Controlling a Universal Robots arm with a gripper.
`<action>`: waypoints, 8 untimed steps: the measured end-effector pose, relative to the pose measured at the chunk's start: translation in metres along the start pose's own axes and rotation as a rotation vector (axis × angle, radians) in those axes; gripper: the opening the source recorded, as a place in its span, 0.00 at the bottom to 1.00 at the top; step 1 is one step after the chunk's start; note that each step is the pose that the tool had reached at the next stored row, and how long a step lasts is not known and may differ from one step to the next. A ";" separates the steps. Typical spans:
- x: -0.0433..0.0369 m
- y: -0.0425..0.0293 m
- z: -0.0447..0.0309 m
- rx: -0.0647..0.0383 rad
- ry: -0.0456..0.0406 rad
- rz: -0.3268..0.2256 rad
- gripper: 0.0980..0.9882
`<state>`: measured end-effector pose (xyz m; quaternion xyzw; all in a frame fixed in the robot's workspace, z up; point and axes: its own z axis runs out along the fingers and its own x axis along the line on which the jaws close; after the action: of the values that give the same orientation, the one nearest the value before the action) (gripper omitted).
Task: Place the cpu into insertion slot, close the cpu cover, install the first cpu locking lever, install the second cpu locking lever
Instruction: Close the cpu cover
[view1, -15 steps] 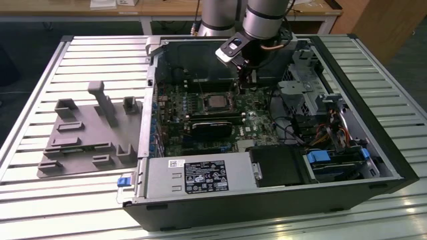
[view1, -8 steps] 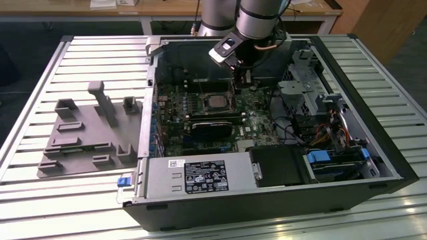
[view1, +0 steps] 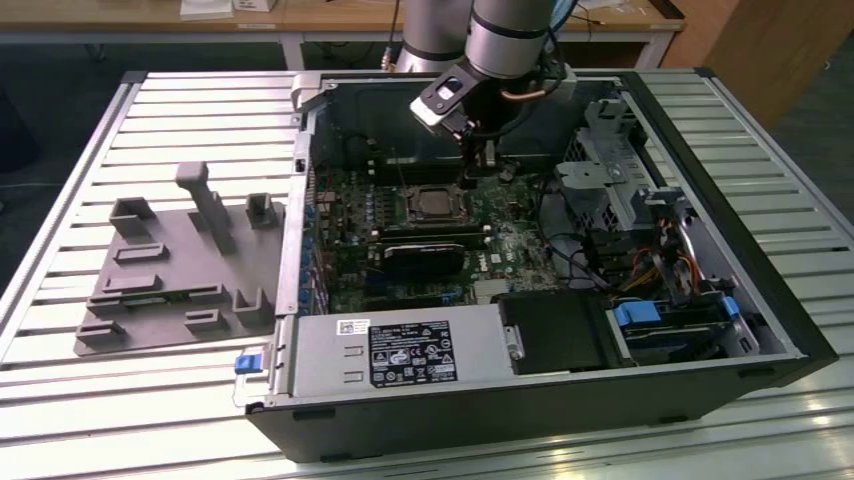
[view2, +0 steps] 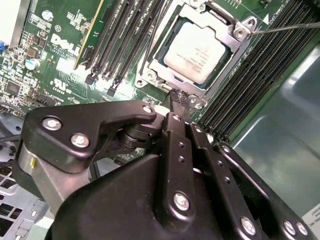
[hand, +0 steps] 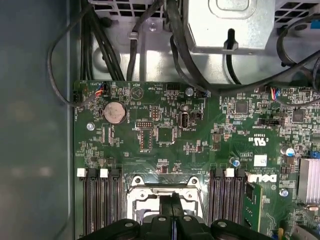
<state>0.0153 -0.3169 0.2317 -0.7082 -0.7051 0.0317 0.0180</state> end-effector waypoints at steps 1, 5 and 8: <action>0.0000 -0.0013 0.0001 -0.005 0.0000 0.000 0.00; 0.0000 -0.0087 0.0014 -0.039 0.0004 0.000 0.00; 0.0000 -0.0153 0.0029 -0.054 0.0005 0.000 0.00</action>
<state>-0.0002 -0.3169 0.2299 -0.7085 -0.7056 0.0124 -0.0010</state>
